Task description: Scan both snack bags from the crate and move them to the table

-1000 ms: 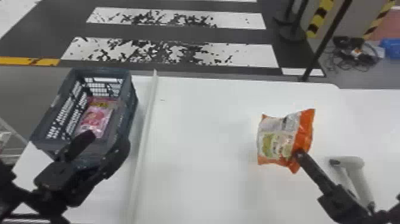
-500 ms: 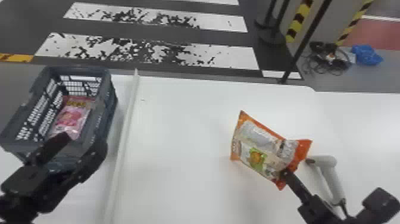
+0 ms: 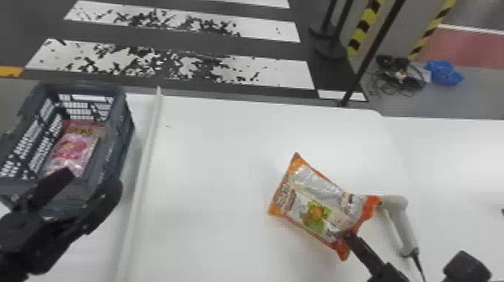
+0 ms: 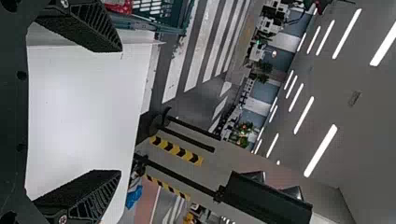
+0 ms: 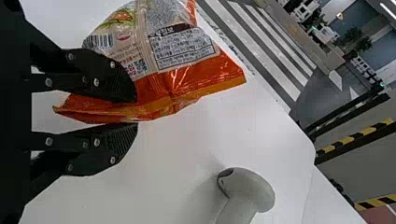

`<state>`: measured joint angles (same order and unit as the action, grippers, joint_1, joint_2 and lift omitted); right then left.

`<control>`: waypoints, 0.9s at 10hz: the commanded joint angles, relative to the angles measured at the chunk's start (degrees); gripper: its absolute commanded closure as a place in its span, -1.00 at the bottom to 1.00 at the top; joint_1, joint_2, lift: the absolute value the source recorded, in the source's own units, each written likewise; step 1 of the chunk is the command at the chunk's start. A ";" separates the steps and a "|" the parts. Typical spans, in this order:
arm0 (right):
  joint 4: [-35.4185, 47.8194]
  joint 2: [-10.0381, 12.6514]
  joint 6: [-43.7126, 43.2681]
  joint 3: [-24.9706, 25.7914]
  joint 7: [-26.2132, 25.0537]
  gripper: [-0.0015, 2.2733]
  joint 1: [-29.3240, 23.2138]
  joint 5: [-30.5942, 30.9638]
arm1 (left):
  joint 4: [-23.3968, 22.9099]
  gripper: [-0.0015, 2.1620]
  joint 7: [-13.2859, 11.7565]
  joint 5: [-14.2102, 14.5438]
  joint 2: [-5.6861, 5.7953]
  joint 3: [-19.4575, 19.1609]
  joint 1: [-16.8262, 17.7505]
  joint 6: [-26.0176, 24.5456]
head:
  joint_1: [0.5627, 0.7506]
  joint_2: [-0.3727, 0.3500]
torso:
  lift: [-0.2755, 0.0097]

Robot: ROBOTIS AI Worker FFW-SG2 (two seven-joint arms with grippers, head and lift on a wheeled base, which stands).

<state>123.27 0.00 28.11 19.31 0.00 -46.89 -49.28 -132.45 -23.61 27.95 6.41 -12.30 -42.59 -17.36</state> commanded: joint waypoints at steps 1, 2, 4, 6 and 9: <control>0.12 0.05 2.61 0.99 0.00 -0.95 -0.66 -1.61 | 0.00 -0.94 -0.21 0.00 -0.08 0.00 -0.12 0.00 | 0.41 -0.42 | 0.32; 0.21 0.05 3.85 1.35 0.00 -0.95 -1.10 -1.78 | 0.00 -0.94 -0.39 0.00 -0.26 0.08 -0.21 0.00 | 0.41 -0.42 | 0.32; 1.44 0.05 4.55 1.96 1.14 -0.95 -1.97 -2.14 | -0.18 -0.94 -0.83 0.00 -0.79 0.17 -0.30 0.00 | 0.41 -0.43 | 0.32; 4.26 0.05 5.25 4.69 11.51 -0.91 -1.45 -1.34 | -0.44 -0.94 -1.09 -0.09 -0.87 0.08 -0.74 0.18 | 0.41 -0.40 | 0.32; 1.35 0.05 5.08 8.99 24.61 0.97 7.08 8.85 | -2.20 -0.94 -0.12 -1.85 -0.87 0.44 -1.62 0.00 | 0.41 -0.36 | 0.32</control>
<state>125.64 0.00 33.03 27.65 24.89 -41.51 -42.29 -134.22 -23.70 26.73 5.54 -12.09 -44.14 -17.23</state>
